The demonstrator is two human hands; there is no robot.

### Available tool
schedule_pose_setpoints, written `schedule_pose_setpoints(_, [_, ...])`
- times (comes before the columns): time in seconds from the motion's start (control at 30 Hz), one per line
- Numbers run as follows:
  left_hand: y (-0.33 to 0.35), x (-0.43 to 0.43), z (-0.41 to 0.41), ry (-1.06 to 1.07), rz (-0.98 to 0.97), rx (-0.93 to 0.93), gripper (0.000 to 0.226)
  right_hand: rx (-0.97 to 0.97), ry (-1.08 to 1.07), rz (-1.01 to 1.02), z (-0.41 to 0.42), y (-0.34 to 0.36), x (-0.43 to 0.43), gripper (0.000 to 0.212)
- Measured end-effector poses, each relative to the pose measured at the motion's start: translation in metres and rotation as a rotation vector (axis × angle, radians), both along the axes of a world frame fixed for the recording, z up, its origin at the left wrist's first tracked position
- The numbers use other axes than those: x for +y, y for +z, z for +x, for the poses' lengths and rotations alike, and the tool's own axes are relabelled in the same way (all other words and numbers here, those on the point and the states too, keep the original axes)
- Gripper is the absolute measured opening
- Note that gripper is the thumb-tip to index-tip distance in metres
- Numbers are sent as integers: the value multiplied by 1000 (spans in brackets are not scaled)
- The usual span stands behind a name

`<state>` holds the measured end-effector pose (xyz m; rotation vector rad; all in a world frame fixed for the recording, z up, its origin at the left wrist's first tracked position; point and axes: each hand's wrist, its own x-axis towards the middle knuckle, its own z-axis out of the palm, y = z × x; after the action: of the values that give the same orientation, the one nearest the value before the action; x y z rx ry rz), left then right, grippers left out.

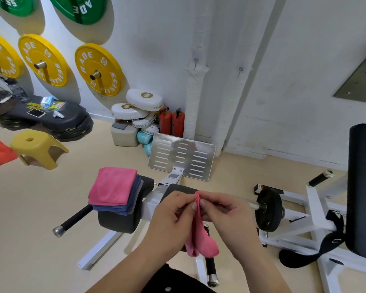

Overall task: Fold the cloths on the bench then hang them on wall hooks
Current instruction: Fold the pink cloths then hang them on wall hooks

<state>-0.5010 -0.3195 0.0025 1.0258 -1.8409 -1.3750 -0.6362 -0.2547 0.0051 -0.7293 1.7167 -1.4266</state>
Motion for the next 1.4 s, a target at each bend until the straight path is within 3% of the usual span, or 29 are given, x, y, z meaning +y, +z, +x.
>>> schedule_pose_setpoints(0.27, [8,-2,-2,-84,159,26,28,474,61,-134,-6,-3,5,33])
schedule_pose_setpoints(0.4, [13,-3,-7,-100,151,3,29,546,44,-127,-10,-4,9,34])
schedule_pose_setpoints(0.5, [14,-1,-11,-88,99,-15,28,600,13,-81,-11,-6,9,20])
schedule_pose_setpoints(0.6, [7,0,-14,-151,45,-133,30,567,51,-39,-9,1,9,21])
schedule_pose_setpoints(0.67, [3,-1,-15,-137,-79,-240,20,580,84,-36,-7,4,9,21])
schedule_pose_setpoints(0.8, [3,-4,-13,-134,-245,-308,21,539,73,-15,-4,0,8,21])
schedule_pose_setpoints(0.97, [-11,-16,0,-181,-120,-359,29,379,-20,-40,-9,5,11,17])
schedule_pose_setpoints(1.1, [-23,-14,1,-136,-6,-256,24,233,-77,-54,-8,10,8,12])
schedule_pose_setpoints(1.23, [-37,-18,12,-58,-117,-289,21,232,-125,-39,-7,10,8,13])
schedule_pose_setpoints(1.33, [-46,-25,20,-131,-382,-285,22,214,-91,-31,-9,12,8,12])
schedule_pose_setpoints(1.4, [-46,-24,17,-210,-437,-259,21,185,-26,-30,-8,14,8,11])
